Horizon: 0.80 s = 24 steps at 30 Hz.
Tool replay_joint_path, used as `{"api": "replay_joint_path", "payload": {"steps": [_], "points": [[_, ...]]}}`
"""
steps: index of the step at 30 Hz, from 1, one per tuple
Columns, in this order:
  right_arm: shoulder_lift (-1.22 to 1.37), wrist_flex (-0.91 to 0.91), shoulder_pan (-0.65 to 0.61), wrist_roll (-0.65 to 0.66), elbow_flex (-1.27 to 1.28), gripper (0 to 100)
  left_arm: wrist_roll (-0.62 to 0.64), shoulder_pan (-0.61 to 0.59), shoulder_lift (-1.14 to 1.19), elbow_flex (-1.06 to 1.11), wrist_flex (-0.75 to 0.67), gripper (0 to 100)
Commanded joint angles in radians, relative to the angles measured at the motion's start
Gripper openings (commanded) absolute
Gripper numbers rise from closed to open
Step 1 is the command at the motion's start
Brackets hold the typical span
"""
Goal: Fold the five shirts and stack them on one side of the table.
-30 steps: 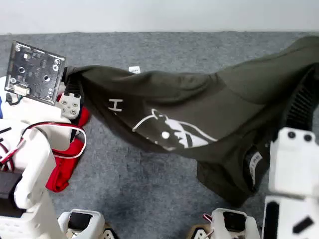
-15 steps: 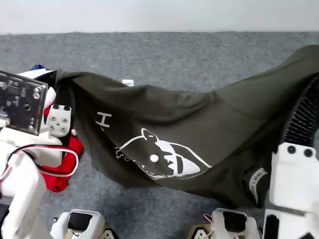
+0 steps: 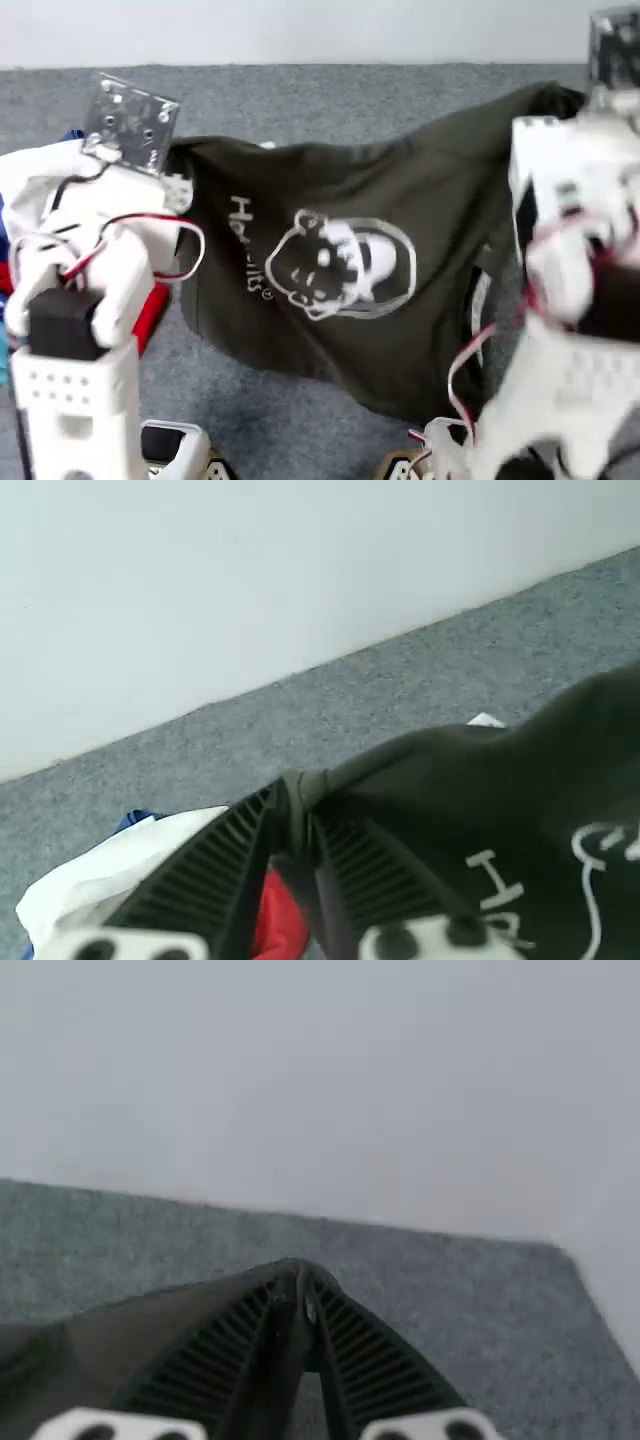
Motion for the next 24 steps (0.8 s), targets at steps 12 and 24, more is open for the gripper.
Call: {"api": "replay_joint_path", "payload": {"steps": [12, 24], "points": [[0.456, -0.639, 0.007, 0.008, -0.005, 0.9, -0.002, -0.104, 0.614, -0.176, -0.471, 2], [0.661, -0.779, -0.021, 0.008, -0.048, 0.9, -0.002, -0.103, 1.096, -0.665, -0.282, 2]]}}
